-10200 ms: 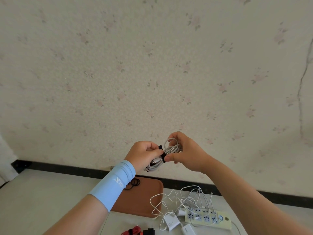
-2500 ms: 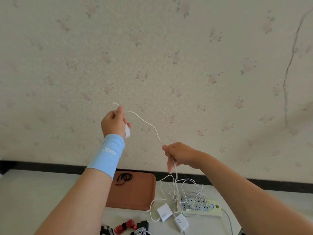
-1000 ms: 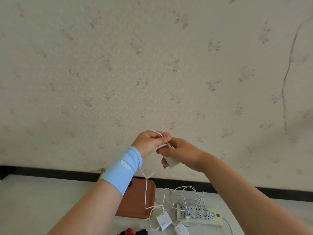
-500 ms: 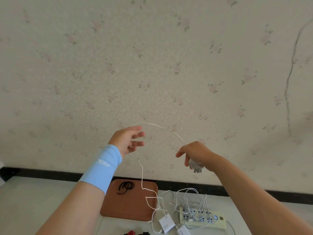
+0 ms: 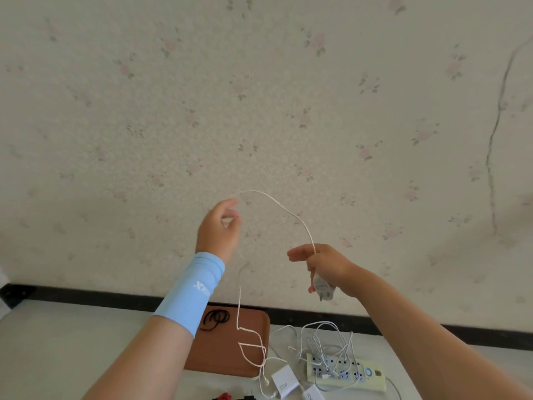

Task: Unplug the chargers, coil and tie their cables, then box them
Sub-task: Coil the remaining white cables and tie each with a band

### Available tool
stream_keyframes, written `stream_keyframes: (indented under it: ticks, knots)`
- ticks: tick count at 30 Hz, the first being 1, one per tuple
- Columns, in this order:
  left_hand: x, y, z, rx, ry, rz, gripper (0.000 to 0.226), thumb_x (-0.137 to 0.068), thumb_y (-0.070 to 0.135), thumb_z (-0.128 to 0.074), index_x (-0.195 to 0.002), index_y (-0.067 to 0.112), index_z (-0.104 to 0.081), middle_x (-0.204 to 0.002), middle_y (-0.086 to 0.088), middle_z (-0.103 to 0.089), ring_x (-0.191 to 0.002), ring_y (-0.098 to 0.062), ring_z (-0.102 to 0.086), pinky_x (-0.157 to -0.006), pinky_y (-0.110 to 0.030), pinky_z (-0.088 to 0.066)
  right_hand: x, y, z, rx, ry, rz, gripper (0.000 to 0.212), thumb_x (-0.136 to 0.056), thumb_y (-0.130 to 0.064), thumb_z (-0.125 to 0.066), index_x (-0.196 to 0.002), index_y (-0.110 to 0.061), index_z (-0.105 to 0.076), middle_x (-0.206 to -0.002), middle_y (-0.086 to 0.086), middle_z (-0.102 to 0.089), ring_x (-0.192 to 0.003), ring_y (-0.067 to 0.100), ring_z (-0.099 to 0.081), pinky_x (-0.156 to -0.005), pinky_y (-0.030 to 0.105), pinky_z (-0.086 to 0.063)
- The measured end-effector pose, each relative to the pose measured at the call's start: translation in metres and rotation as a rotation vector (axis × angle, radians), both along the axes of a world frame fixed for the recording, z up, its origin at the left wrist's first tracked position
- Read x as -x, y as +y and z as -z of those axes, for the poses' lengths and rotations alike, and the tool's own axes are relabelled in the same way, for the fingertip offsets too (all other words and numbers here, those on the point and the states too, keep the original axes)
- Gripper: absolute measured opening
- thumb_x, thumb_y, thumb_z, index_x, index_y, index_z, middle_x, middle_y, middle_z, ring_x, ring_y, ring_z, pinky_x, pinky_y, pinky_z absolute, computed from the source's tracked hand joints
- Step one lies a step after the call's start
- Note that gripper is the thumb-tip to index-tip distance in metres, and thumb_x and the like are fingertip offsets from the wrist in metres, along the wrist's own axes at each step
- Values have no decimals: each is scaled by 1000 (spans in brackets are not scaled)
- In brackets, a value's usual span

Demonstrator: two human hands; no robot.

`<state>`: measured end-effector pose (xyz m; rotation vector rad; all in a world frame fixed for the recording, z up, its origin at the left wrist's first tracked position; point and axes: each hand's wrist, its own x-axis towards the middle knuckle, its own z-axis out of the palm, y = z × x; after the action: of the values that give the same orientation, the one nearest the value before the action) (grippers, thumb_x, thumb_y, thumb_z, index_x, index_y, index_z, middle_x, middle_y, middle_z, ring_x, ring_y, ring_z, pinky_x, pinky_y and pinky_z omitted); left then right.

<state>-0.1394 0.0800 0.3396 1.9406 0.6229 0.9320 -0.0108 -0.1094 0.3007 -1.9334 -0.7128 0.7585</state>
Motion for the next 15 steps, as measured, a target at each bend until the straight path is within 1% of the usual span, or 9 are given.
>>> stream_keyframes:
  ticks: [1,2,4,6,8,10,11,13,15]
  knots:
    - [-1,-8,-2,148,-2,64,30,-94,5,-55,-118,19,-64,-102,-6,-66,-91,-23,-68,-80,-22,-50,1,2,3,5,-6,-31,52,-90,7,-39,-120,-27,-64,-137,-7,-60,-100,11,-59,-101,48,-52]
    - [-3,-16,-3,339,-17,146,31,-96,2,-51,-121,17,-62,-101,-6,-65,-87,-22,-70,-77,-23,-52,3,4,5,-2,-2,-62,57,-89,7,-40,-129,-28,-59,-143,-7,-56,-90,3,-59,-100,45,-51]
    - [-8,-31,-3,727,-80,322,38,-98,-5,-44,-130,13,-56,-104,-7,-64,-91,-24,-70,-85,-37,-56,9,9,7,-32,38,-128,64,-89,8,-40,-143,-26,-51,-148,-7,-52,-70,-5,-58,-84,28,-53]
    - [-11,-41,-4,937,-172,429,44,-97,-13,-37,-132,10,-50,-106,-10,-64,-96,-29,-68,-90,-48,-55,13,14,7,-48,130,-211,57,-90,3,-44,-141,-19,-54,-141,-6,-61,-60,0,-59,-62,20,-54]
    - [-12,-41,-6,998,-245,464,46,-97,-17,-34,-132,8,-50,-105,-13,-64,-94,-29,-69,-84,-45,-58,15,16,6,-33,188,-310,40,-89,-10,-52,-125,-13,-67,-117,0,-74,-51,15,-58,-53,26,-51]
    - [-12,-36,-9,910,-256,413,46,-97,-18,-34,-129,9,-53,-103,-12,-63,-83,-25,-69,-74,-36,-62,17,15,3,32,156,-387,25,-95,-16,-52,-103,-10,-74,-96,11,-77,-47,20,-55,-51,28,-48]
    - [-11,-30,-9,800,-228,364,48,-95,-19,-33,-126,9,-56,-101,-12,-63,-76,-23,-67,-69,-32,-61,17,13,2,78,136,-401,24,-97,-18,-52,-93,-9,-74,-90,15,-75,-47,20,-56,-51,27,-48]
    - [-6,-13,-6,421,-124,204,53,-87,-23,-32,-109,11,-65,-97,-10,-63,-66,-20,-62,-58,-28,-55,14,8,1,207,91,-422,30,-98,-29,-55,-80,-12,-72,-83,12,-74,-49,19,-56,-57,27,-50]
    - [1,8,2,-21,15,10,53,-76,-22,-34,-86,16,-70,-88,-5,-65,-67,-20,-62,-61,-26,-48,8,2,3,379,42,-452,38,-98,-44,-56,-75,-17,-69,-80,5,-75,-55,19,-57,-71,32,-52]
